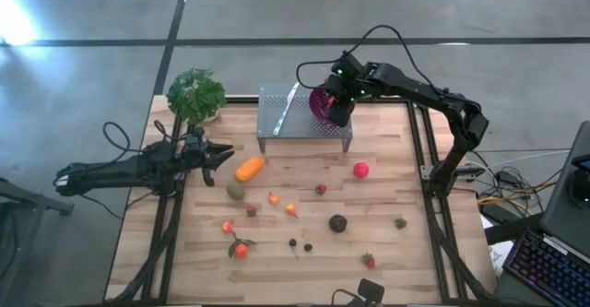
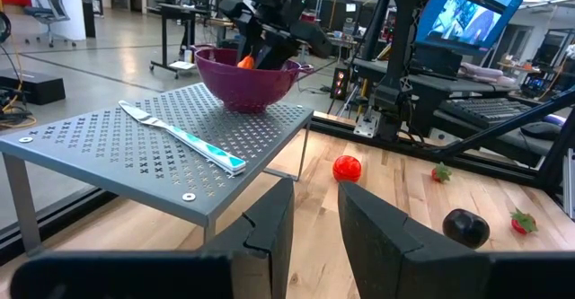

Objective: Pick & Place Fruit
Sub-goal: Put the orange pear into the violet strainer bowl on the shelf

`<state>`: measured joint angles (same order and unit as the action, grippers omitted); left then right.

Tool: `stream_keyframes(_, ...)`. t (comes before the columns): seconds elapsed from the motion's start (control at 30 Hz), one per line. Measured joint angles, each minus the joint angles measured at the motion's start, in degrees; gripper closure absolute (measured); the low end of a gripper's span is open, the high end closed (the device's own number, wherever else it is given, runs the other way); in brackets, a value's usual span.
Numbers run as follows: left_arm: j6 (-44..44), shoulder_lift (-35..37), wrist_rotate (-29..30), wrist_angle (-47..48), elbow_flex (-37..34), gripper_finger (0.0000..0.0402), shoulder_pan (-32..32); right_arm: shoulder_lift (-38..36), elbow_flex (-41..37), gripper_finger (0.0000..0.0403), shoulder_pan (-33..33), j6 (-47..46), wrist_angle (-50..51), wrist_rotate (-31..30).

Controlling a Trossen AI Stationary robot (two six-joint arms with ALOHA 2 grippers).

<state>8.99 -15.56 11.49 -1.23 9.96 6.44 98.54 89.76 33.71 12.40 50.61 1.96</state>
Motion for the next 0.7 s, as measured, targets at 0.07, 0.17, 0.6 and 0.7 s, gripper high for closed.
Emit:
stream_keyframes(0.07,0.00,0.01,-0.02,0.00,0.00,0.0305,0.00,0.00,0.00,0.0258,-0.02,0.00,-0.04,0.00)
stream_keyframes(0.17,0.00,0.00,-0.02,0.00,0.00,0.0305,0.00,0.00,-0.04,0.0251,-0.02,0.02,-0.06,0.00)
stream_keyframes(0.6,0.02,-0.01,0.00,0.00,0.00,0.0305,0.00,0.00,-0.09,0.0265,-0.04,0.26,-0.07,0.00)
stream_keyframes(0.7,0.00,0.01,-0.02,0.00,0.00,0.0305,0.00,0.00,-0.12,0.0252,-0.04,0.26,-0.09,0.00)
